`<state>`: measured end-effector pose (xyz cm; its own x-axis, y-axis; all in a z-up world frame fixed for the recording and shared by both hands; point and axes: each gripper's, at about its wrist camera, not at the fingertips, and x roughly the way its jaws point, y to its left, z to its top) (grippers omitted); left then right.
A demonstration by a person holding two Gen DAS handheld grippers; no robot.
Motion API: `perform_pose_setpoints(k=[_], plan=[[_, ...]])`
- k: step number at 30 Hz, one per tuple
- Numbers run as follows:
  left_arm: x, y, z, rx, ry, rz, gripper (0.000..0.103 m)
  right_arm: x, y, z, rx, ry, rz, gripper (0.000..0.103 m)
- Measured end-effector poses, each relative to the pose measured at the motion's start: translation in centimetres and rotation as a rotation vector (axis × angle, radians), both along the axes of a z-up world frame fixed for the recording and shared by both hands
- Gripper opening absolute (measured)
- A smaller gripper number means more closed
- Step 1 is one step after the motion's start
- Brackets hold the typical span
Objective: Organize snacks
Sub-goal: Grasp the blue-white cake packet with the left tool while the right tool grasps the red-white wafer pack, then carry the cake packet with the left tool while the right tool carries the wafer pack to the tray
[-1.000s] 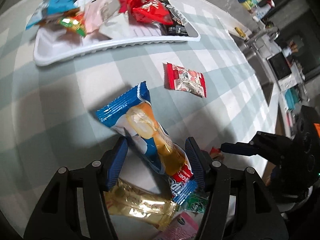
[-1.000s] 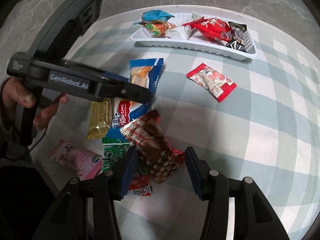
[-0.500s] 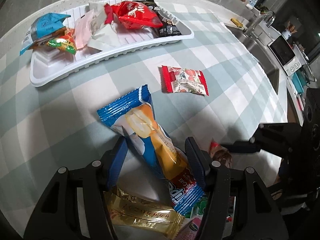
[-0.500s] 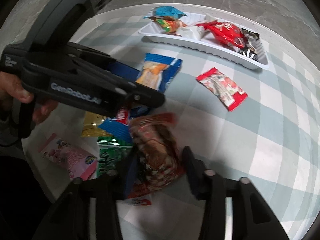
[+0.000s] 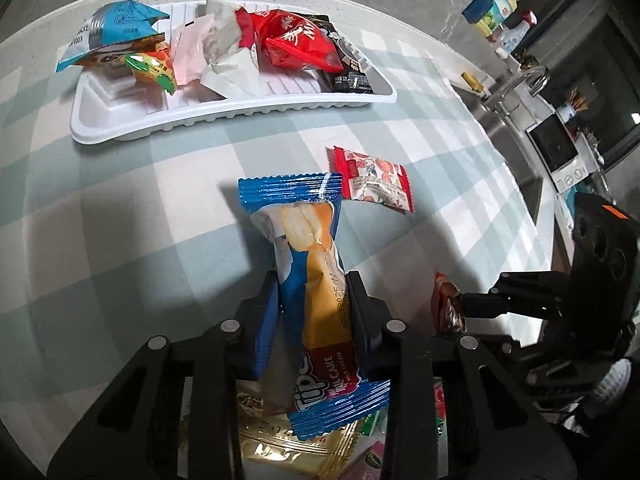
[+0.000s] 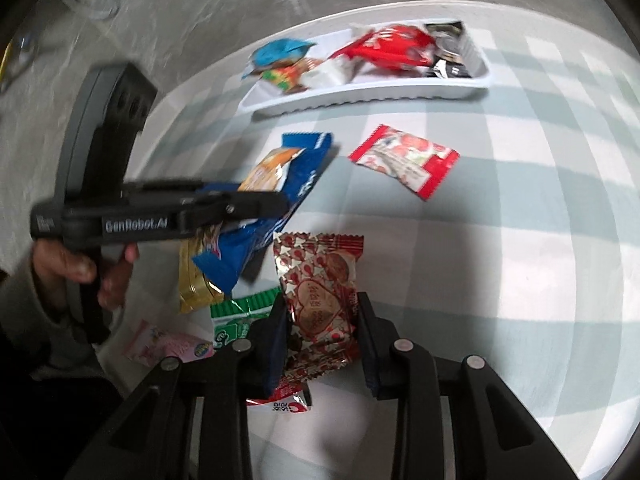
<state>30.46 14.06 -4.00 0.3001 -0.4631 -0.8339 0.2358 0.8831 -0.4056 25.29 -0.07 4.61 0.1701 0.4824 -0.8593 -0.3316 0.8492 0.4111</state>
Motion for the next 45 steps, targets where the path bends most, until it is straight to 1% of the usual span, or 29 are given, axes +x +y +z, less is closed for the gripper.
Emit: perform_pose_setpoints(k=[6,8,11,14,17,18,20,23,25,26,27,31,33,35,38,39,40,41,43,45], plan=[[-0.2,0.7,0.8,-0.063,-0.001,0.024,0.03,0.2,-1.7,0.2,0.107,0.04,-0.091,0.034],[-0.1,1.1,1.2,-0.095,-0.002,0.039,0.03,0.2,-2.0,0.2,0.137,0.049,-0.114,0.034],[0.0,1.6,1.8,-0.127,-0.008,0.051,0.026,0.5,-2.6,0.5,0.183,0.06,-0.146,0.034],[0.2,1.9,2.2,-0.142,-0.016,0.056,0.026,1.0,-3.0,0.5,0.22,0.07,-0.171,0.034],[0.3,1.9,2.0,-0.119,-0.008,0.056,0.026,1.3,-3.0,0.6,0.21,0.064,-0.173,0.034],[0.2,1.7,1.8,-0.094,-0.005,0.058,0.026,1.1,-3.2,0.8,0.201,0.058,-0.173,0.034],[0.1,1.4,1.6,-0.086,-0.002,0.053,0.026,1.3,-3.0,0.8,0.197,0.06,-0.167,0.034],[0.2,0.5,1.5,-0.025,-0.006,0.043,0.027,1.3,-2.8,0.7,0.179,0.057,-0.162,0.034],[0.4,-0.1,1.4,-0.003,-0.005,0.031,0.037,1.3,-2.8,0.5,0.173,0.059,-0.162,0.034],[0.5,-0.4,1.3,0.004,0.001,0.026,0.052,1.3,-2.8,0.4,0.174,0.063,-0.162,0.034],[0.5,-0.7,1.1,0.019,0.004,0.022,0.053,1.2,-2.8,0.3,0.174,0.064,-0.162,0.034],[0.7,-2.1,0.5,0.068,0.009,-0.008,0.053,1.2,-2.9,0.2,0.165,0.063,-0.166,0.034],[0.7,-3.0,0.5,0.107,-0.015,-0.033,0.053,1.3,-3.0,0.1,0.165,0.066,-0.17,0.034],[0.7,-3.5,0.4,0.129,-0.027,-0.053,0.053,1.3,-3.1,0.0,0.163,0.068,-0.178,0.034],[0.5,-4.9,0.3,0.195,-0.072,-0.1,0.051,1.3,-3.2,-0.1,0.163,0.07,-0.183,0.034],[0.3,-5.4,0.3,0.22,-0.093,-0.118,0.042,1.3,-3.2,-0.1,0.163,0.071,-0.185,0.034],[0.1,-5.8,0.2,0.249,-0.118,-0.133,0.038,1.3,-3.3,-0.1,0.164,0.072,-0.186,0.034],[0.1,-6.0,0.2,0.262,-0.13,-0.139,0.033,1.3,-3.3,-0.1,0.162,0.072,-0.19,0.035],[0.2,-5.6,0.1,0.23,-0.127,-0.119,0.03,1.3,-3.4,-0.2,0.166,0.074,-0.194,0.035],[0.6,-4.8,0.1,0.177,-0.108,-0.087,0.028,1.3,-3.5,-0.2,0.169,0.076,-0.2,0.035]])
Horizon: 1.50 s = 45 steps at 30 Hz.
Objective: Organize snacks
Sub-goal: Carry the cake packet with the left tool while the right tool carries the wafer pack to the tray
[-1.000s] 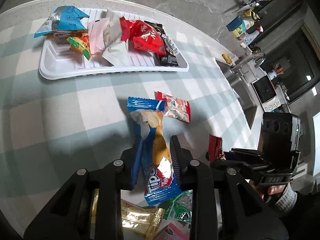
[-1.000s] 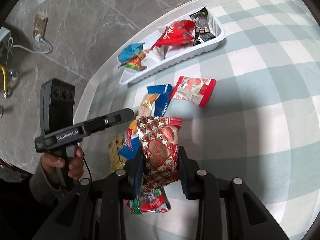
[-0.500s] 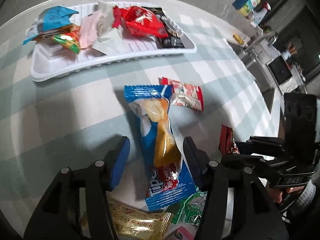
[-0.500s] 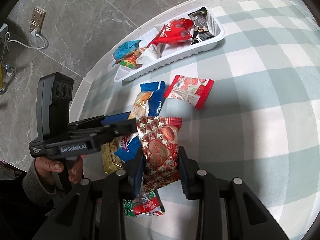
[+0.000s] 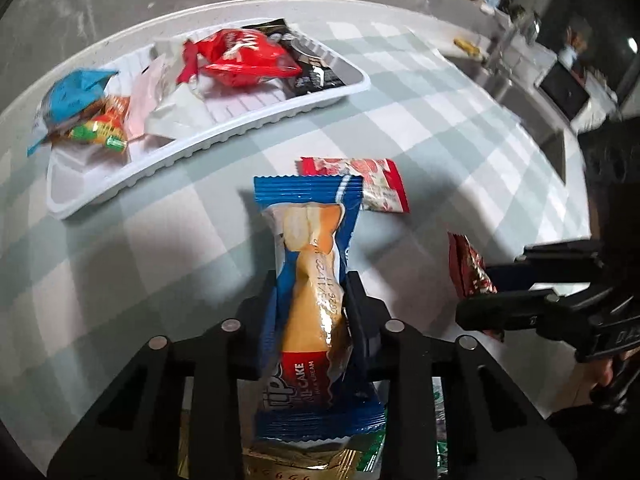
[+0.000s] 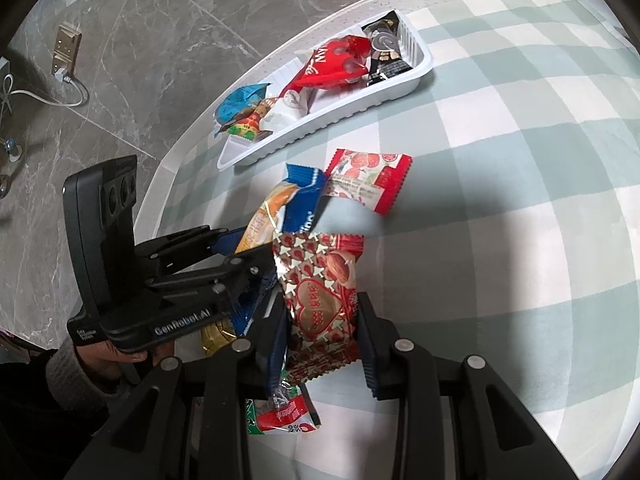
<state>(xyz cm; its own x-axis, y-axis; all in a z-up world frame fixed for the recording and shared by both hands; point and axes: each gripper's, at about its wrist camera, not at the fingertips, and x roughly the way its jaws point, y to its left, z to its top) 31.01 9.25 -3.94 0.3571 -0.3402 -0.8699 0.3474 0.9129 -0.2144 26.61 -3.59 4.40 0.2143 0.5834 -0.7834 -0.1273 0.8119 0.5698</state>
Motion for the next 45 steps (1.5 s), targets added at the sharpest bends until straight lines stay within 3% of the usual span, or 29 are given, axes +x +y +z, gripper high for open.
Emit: perform_pose_setpoints(k=[10,16,29,45], plan=[[0.9,4.0,0.1,-0.281,0.1,0.13,0.027,0.4,-0.9,-0.3,0.081,0.035,-0.044,0.035],[1.2,5.2,0.8,-0.376,0.109,0.172,0.027,1.2,-1.6,-0.3,0.164,0.062,-0.087,0.035],[1.5,7.1,1.8,-0.485,0.081,0.223,0.027,2.9,-2.1,0.3,0.244,0.058,-0.131,0.035],[2.0,9.6,4.3,-0.573,0.016,0.272,0.027,4.7,-2.6,1.0,0.255,0.031,-0.138,0.035]])
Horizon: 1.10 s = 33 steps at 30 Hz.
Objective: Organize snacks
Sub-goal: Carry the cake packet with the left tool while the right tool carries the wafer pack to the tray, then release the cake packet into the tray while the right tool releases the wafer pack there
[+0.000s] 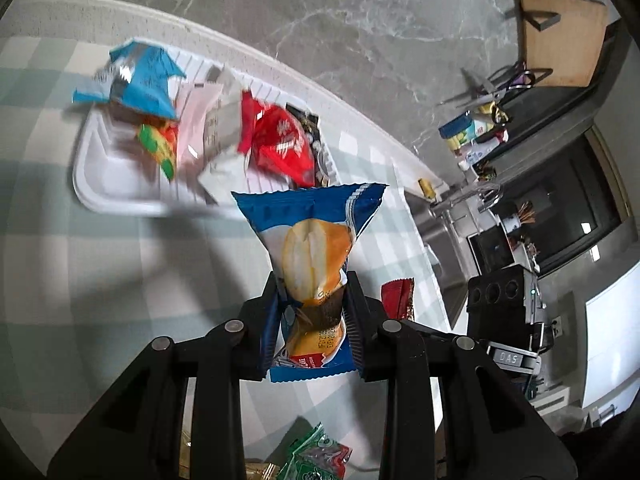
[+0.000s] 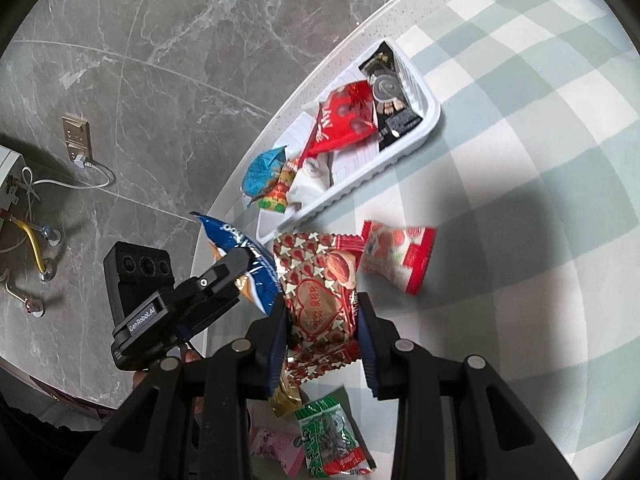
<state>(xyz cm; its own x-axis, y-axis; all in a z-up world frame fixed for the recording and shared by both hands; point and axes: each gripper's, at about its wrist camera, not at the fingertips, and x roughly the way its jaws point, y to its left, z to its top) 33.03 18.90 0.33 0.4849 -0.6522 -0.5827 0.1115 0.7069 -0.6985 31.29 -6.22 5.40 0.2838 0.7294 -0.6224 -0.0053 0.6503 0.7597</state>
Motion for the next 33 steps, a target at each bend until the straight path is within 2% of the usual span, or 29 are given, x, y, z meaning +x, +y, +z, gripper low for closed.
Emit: perform_pose_setpoints(k=[8,19,33], plan=[[2.3,2.2,2.0,0.024,-0.031,0.042,0.027,3.1,0.0,1.2,-0.019,-0.043,0.0,0.035],[8.0,4.3,4.9,0.085,-0.072,0.058,0.027,9.6,0.4,1.8,-0.035,-0.081,0.005,0.035],[13.8,5.7,3.9,0.153,-0.038,0.089,0.027,17.2,1.0,0.2,-0.077,-0.073,-0.008,0.035]])
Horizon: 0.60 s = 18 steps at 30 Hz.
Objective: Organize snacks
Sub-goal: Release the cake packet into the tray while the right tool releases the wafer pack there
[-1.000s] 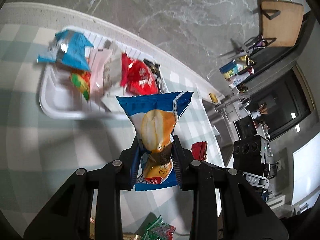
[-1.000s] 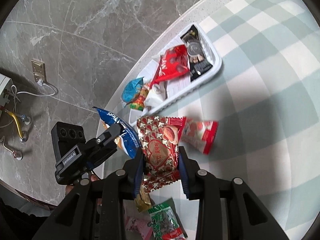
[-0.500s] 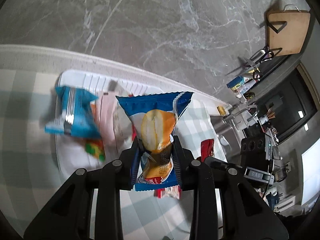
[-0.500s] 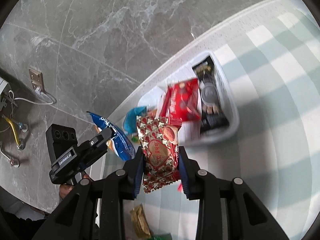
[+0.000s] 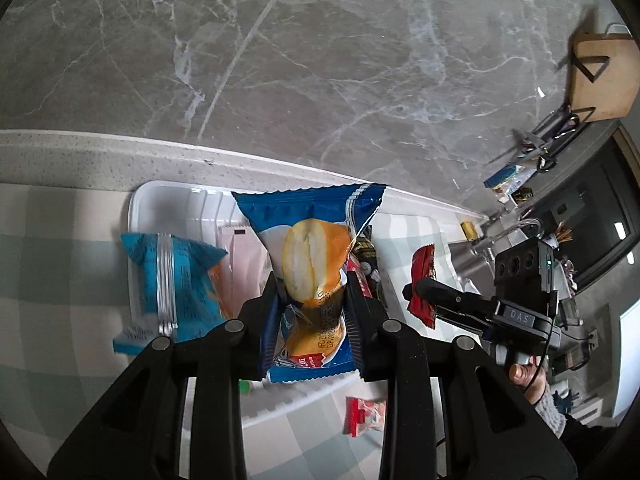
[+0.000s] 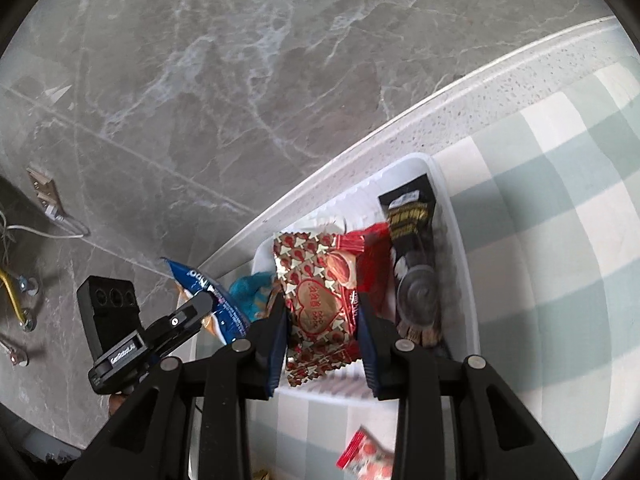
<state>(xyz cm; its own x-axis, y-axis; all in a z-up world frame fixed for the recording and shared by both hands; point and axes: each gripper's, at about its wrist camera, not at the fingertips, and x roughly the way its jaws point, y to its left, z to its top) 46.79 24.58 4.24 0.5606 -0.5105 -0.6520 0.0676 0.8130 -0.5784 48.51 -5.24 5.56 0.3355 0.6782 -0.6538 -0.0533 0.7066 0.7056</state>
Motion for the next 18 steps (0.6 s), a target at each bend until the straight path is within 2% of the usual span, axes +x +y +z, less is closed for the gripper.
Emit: perform_pose_setpoints(k=[5,10,13,14,16,17,18], plan=[[1.6,-0.4,-0.8,0.034,0.013,0.006,0.027,1.7,-0.1,-1.0,-0.028,0.017,-0.014,0.036],[3.1,-1.9,-1.4,0.132,0.013,-0.012,0.028,2.5,0.0,-1.6,-0.072,0.022,-0.011,0.038],[3.7,-2.6,-1.7,0.162,0.01,-0.019,0.029,2.6,0.2,-1.8,-0.096,0.025,-0.006,0.043],[3.7,-2.7,-1.7,0.17,0.011,-0.018,0.031,2.5,0.3,-1.8,-0.103,0.019,-0.002,0.044],[3.8,-2.8,-1.7,0.182,0.007,-0.014,0.047,2.5,0.3,-1.6,-0.118,0.011,0.0,0.047],[3.8,-2.9,-1.7,0.184,0.001,-0.011,0.051,2.4,0.3,-1.5,-0.122,0.007,0.002,0.049],[3.9,-2.9,-1.6,0.183,-0.003,-0.012,0.051,2.4,0.3,-1.4,-0.127,0.003,0.003,0.049]])
